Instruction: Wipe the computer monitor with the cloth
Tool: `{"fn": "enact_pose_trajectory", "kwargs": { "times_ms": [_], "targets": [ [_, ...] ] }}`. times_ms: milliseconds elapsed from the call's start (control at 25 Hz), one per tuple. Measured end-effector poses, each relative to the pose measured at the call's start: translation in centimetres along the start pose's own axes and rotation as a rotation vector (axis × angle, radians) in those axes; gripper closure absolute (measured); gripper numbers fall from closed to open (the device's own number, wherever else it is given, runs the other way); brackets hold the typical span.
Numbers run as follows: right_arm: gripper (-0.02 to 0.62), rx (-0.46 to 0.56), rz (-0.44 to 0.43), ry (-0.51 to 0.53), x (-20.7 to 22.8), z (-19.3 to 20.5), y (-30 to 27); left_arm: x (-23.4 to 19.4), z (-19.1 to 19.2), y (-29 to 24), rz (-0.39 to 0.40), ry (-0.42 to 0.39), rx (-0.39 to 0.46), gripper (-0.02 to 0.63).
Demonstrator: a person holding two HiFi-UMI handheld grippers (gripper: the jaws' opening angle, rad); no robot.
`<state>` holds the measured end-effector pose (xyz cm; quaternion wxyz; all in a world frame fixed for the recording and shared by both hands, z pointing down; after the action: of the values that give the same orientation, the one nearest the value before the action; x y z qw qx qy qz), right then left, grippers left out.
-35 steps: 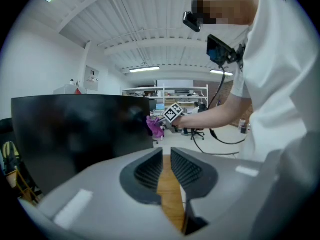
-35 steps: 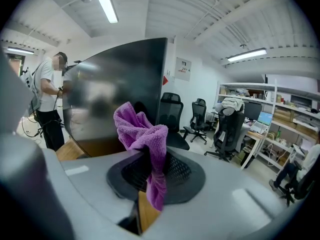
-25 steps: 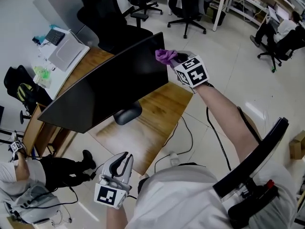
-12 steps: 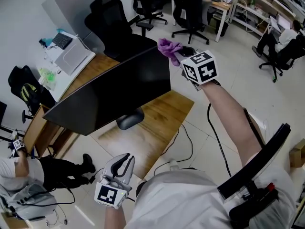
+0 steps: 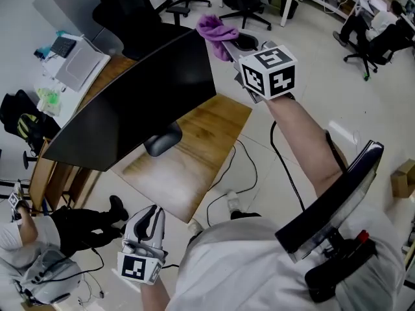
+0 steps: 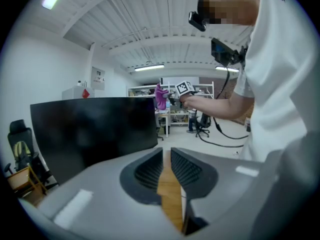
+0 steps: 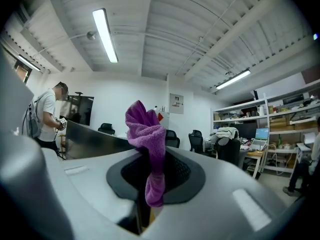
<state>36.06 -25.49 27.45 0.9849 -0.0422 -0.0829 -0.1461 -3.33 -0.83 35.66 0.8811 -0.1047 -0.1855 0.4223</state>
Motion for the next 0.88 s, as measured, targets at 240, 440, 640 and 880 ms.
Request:
{"fn": "enact_pose_trajectory", "kwargs": {
  "times_ms": [240,440,640,880],
  "targets": [
    [0.548,-0.044,0.025,-0.030,-3.0,4.4,6.4,0.4,0.3,1.1,0.080,-0.016,0.012,0.535],
    [0.548,-0.041,0.065,-0.058,-7.1,5.8,12.8,-0.5,0.1,3.6,0.125,-0.067,0.069,0.537],
    [0.548,-0.034,0.125,-0.070,-11.5,6.8,19.7,-0.4,0.9,8.1,0.135,-0.068,0.123,0.535],
    [0.548,-0.029,0.189,-0.113,-16.3,8.3,25.3,-0.1,2.9,12.7,0.144,-0.057,0.140,0.537]
  ]
}}
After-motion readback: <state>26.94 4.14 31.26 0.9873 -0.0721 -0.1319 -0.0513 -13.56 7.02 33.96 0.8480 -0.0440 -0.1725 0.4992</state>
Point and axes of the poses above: the fingertips, and each gripper's own axes: y backward along the fingers, x to its right, z out of its underside, the point moved 8 cm from there along y, backward along the fingers, and after that the axes turned 14 degrees about -y, right-handed, at the moved point
